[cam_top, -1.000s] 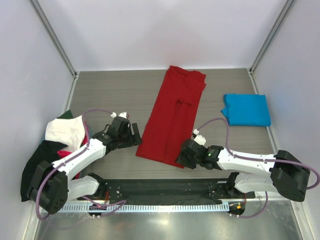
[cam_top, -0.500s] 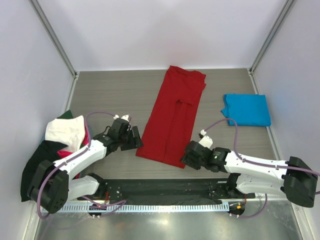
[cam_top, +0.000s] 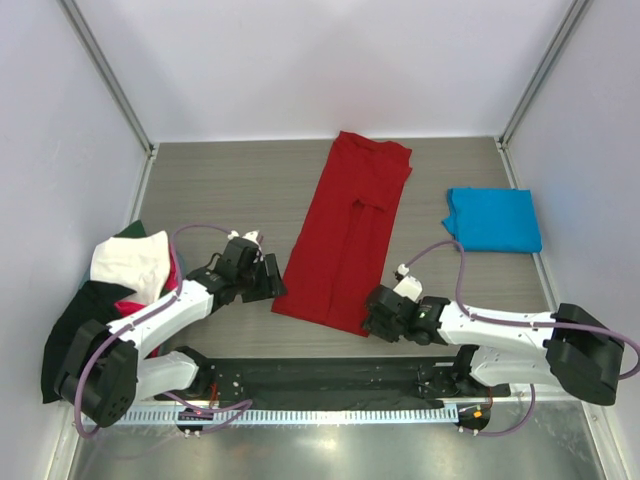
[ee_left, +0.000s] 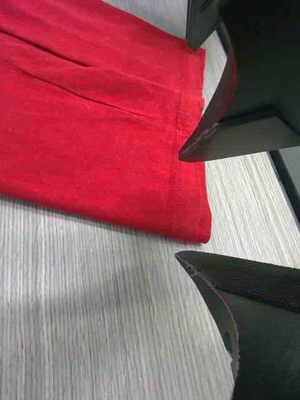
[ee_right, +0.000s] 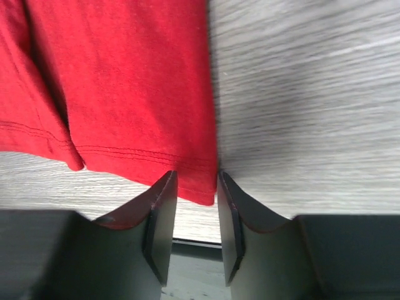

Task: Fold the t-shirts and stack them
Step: Fold the tshirt

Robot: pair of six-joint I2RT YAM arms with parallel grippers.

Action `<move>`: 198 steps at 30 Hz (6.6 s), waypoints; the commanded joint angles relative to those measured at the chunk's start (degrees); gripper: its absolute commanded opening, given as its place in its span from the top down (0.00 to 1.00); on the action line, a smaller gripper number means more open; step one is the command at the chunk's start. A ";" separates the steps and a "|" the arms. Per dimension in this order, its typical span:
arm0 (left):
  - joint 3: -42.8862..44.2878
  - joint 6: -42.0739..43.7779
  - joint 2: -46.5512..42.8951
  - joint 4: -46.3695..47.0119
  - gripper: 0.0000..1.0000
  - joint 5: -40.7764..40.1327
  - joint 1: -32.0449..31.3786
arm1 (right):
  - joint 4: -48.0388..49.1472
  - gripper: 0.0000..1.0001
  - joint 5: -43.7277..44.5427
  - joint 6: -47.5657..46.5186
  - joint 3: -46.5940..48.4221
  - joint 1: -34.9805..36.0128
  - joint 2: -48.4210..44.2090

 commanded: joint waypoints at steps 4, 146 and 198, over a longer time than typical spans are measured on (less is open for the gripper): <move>-0.23 0.79 -1.33 0.38 0.43 1.03 0.29 | 1.08 0.89 1.23 0.83 -0.20 0.61 0.80; 41.43 -0.62 41.91 6.00 0.43 14.04 8.73 | 21.19 0.62 -27.60 -37.93 17.38 -50.45 26.81; 27.12 -7.56 39.82 17.95 1.00 13.24 7.23 | 15.52 0.99 -31.36 -44.24 16.67 -50.36 20.93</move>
